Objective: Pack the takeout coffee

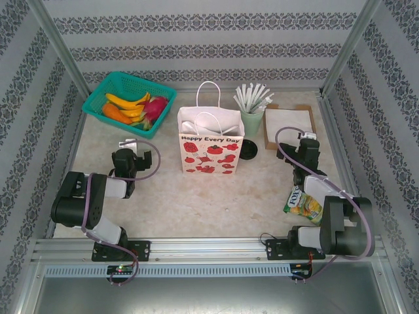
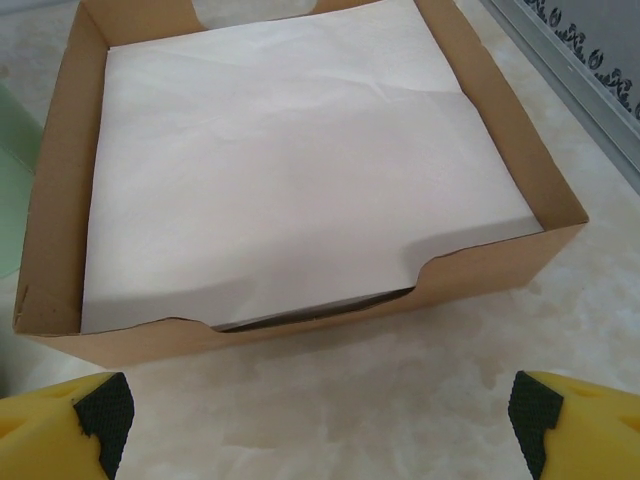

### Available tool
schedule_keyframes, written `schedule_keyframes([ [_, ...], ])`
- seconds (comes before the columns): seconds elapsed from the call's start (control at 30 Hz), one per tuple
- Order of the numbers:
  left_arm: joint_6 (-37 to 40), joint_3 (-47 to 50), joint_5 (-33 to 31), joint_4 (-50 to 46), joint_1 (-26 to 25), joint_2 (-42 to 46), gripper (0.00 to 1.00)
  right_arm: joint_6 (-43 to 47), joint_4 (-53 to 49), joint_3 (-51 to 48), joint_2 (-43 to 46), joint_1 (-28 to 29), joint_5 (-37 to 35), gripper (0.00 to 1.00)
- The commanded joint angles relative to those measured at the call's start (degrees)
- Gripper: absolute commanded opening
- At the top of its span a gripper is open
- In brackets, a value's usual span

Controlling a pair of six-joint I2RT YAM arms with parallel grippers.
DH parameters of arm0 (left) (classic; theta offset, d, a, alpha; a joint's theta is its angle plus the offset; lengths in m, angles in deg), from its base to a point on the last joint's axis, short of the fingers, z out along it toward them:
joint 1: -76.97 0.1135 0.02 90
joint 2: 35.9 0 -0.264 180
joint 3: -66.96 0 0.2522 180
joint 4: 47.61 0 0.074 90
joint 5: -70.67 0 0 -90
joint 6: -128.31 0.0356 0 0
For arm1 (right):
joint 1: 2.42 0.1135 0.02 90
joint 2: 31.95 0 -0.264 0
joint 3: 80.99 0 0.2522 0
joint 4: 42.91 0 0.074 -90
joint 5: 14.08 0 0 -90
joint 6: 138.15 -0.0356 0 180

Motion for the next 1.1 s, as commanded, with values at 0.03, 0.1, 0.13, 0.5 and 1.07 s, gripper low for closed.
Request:
schedule_keyframes([
  [0.03, -0.84, -0.24, -2.27, 5.89, 0.71, 0.13, 1.0, 3.03, 10.44, -0.52, -2.53, 0.29, 1.15, 0.98],
  [0.1, -1.0, -0.21, -2.83, 5.94, 0.66, 0.1, 1.0, 3.46, 11.85, 0.0, -3.82, 0.38, 2.19, 0.98],
  [0.13, -1.24, -0.36, -3.16, 5.21, 0.62, 0.4, 1.0, 4.07, 11.25, 0.45, -3.98, 0.88, 2.32, 0.98],
  [0.5, -1.36, -0.35, -3.67, 5.41, 0.54, 0.29, 1.0, 11.12, 43.38, -11.22, -12.4, 10.61, -6.1, 0.98],
  [1.07, -0.5, -0.72, -1.49, 4.77, 0.62, 0.21, 1.0, 8.11, 34.13, -6.16, -11.97, 3.54, 12.64, 0.98],
])
